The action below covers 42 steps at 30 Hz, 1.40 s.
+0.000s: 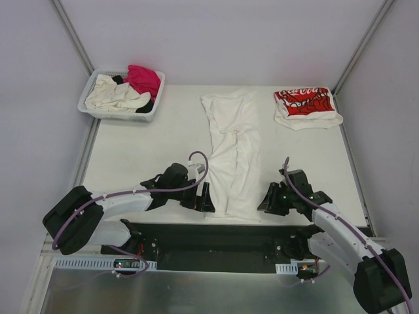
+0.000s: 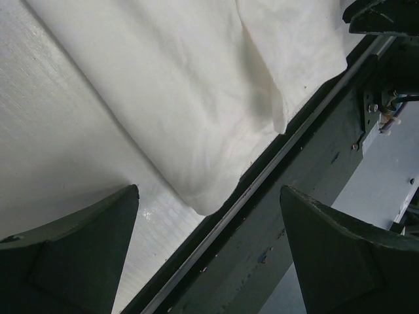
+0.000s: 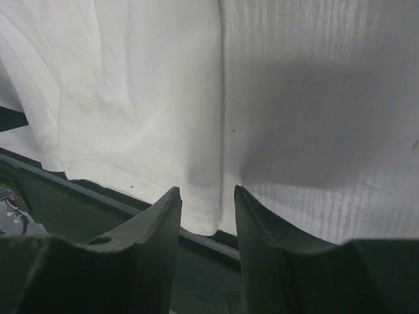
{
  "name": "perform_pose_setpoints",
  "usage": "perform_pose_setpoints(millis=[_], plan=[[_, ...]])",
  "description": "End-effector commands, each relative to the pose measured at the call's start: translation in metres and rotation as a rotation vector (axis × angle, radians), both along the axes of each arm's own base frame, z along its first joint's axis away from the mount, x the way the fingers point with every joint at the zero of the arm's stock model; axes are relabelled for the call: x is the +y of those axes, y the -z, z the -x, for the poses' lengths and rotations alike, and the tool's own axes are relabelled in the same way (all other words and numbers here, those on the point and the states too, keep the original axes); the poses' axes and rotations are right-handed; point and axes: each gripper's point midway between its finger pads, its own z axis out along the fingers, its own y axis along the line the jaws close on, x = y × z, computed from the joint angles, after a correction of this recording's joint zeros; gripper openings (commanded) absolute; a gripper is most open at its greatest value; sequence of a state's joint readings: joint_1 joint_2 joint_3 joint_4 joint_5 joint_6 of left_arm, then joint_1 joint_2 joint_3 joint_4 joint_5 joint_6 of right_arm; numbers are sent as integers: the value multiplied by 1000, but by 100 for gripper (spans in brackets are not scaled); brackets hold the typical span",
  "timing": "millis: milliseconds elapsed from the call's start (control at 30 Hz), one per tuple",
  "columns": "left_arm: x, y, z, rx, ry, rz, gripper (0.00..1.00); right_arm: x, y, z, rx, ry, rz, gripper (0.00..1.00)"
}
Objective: Fold and stack the t-shirts
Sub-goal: Grab the bottom of the folded rectangular tshirt with both arms
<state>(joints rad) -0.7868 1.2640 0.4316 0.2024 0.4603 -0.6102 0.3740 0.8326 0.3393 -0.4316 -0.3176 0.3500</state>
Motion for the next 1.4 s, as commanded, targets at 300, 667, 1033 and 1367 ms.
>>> perform_pose_setpoints(millis=[300,667,1033,1367], plan=[[-1,6,8,0,8,20,92,4,6,8,22,11,10,43],[-2,16,10,19,9,19,97,15,14,4,18,-6,17,45],[-10,18,4,19,13,33,93,24,15,2,8,-4,11,46],[-15,20,6,44,29,37,75,22,15,4,8,7,20,46]])
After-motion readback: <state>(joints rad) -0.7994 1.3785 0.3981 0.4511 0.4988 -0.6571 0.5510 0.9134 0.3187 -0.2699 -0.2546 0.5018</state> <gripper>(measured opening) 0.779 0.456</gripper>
